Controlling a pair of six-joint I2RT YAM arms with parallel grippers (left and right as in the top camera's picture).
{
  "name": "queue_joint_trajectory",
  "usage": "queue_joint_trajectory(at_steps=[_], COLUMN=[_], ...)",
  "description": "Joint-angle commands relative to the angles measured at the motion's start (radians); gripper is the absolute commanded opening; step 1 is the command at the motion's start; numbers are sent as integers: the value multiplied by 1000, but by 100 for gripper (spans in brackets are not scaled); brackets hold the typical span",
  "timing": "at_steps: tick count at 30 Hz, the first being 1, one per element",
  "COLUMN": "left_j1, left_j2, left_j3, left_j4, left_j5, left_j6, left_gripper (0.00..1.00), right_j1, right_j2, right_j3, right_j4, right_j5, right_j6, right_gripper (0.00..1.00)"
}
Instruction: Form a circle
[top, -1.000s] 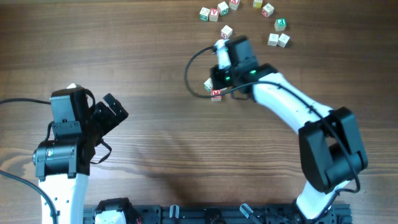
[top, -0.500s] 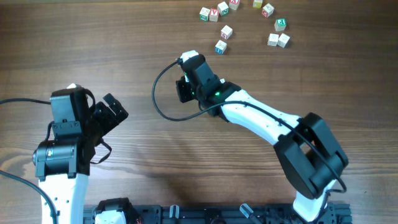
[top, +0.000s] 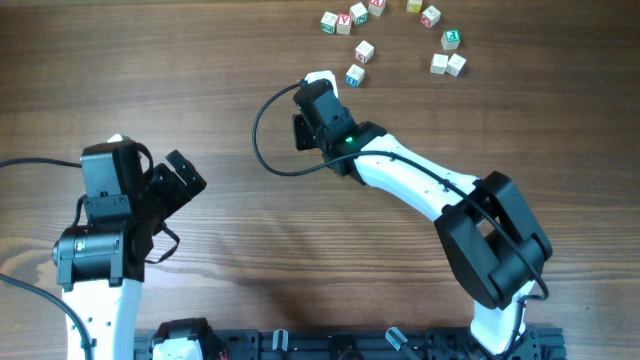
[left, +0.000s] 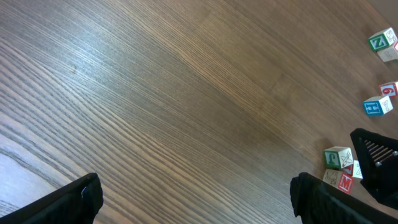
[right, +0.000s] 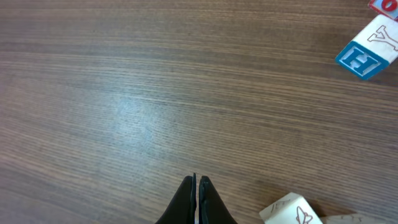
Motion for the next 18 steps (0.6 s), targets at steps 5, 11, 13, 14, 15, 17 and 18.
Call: queue_joint_trajectory(at_steps=[5, 11, 13, 14, 15, 17, 18], left_j1=[5, 5, 5, 5, 5, 5, 5], left_j2=[1, 1, 1, 1, 1, 1, 1], left_j3=[-3, -3, -3, -3, -3, -3, -3], left_j4=[2, 3, 2, 2, 2, 2, 2], left_j5=[-13, -13, -13, -13, -13, -13, -13], left_j6=[-6, -6, -6, -6, -6, -6, -6], left_gripper=[100, 100, 100, 100, 100, 100, 100], right_j1=[-13, -13, -13, -13, -13, -13, -13], right_j2=[95, 100, 100, 100, 100, 100, 100], right_j3=[113, 121, 121, 121, 121, 121, 121], right_j4=[-90, -174, -188, -195, -202, -216, -219], right_j5=[24, 28, 28, 28, 28, 39, 45], right_j6=[7, 25, 26, 26, 27, 41, 40], right_gripper=[5, 5, 5, 5, 5, 5, 4])
